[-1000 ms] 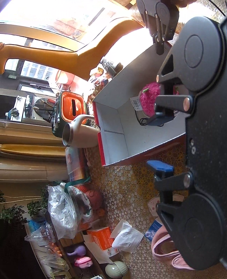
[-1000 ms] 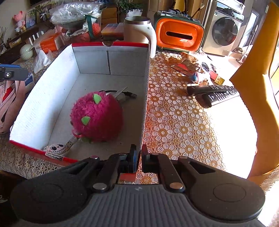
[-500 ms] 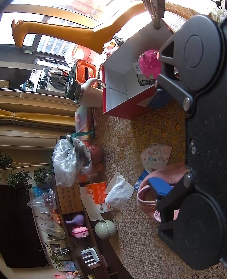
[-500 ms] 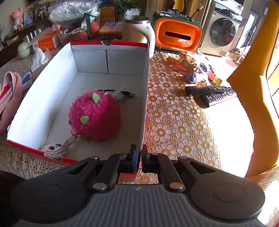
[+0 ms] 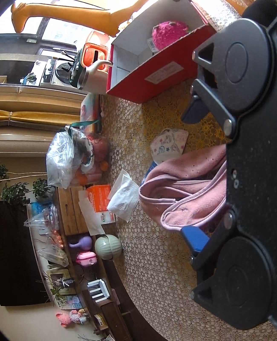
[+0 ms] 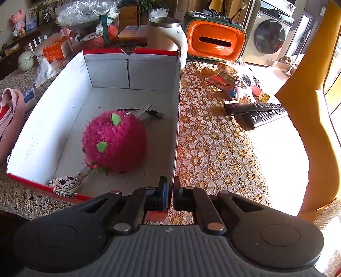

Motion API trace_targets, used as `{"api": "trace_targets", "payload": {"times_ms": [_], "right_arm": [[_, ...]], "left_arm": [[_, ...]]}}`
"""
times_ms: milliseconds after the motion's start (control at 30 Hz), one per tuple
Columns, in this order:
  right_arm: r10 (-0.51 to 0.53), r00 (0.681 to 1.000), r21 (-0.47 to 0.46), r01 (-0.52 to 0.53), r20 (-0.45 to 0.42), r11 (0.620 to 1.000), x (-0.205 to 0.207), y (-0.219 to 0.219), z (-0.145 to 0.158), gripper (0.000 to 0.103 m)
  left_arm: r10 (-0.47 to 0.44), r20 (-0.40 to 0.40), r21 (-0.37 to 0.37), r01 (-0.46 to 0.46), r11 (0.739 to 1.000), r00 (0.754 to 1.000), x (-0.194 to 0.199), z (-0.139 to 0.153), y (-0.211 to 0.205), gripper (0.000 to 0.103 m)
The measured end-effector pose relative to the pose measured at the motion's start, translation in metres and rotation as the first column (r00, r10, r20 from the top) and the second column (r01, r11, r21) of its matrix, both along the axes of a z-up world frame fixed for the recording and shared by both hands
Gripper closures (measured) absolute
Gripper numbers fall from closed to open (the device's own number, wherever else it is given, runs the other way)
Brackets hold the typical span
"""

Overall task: Organize objects
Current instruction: 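Close the left tool on the pink cloth and lift it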

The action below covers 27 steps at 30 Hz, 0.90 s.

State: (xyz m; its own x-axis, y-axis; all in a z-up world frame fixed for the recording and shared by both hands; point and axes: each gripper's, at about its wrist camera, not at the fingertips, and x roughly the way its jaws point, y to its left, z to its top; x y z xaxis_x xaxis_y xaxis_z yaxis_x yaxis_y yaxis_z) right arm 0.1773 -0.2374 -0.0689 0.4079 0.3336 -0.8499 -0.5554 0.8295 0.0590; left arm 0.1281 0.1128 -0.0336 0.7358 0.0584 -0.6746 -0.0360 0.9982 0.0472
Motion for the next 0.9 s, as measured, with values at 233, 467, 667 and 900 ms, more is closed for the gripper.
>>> {"api": "trace_targets", "payload": {"times_ms": [233, 467, 667, 900], "right_arm": [[-0.001, 1.0, -0.008, 0.001, 0.0, 1.0, 0.0, 0.001, 0.0, 0.098], [-0.002, 1.0, -0.008, 0.002, -0.002, 1.0, 0.0, 0.001, 0.0, 0.098], [-0.001, 1.0, -0.009, 0.001, -0.002, 1.0, 0.0, 0.001, 0.0, 0.097], [0.001, 1.0, -0.009, -0.001, -0.002, 1.0, 0.0, 0.0, -0.001, 0.097]], "left_arm": [[0.072, -0.055, 0.046, -0.07, 0.997, 0.996, 0.021, -0.03, 0.025, 0.002], [0.075, -0.101, 0.099, -0.065, 0.993, 0.992, 0.04, -0.052, 0.025, 0.002], [0.063, -0.129, 0.199, -0.036, 0.979, 0.99, 0.052, -0.065, 0.016, 0.025], [0.07, -0.12, 0.219, -0.042, 0.975, 0.99, 0.049, -0.061, 0.017, 0.062]]}}
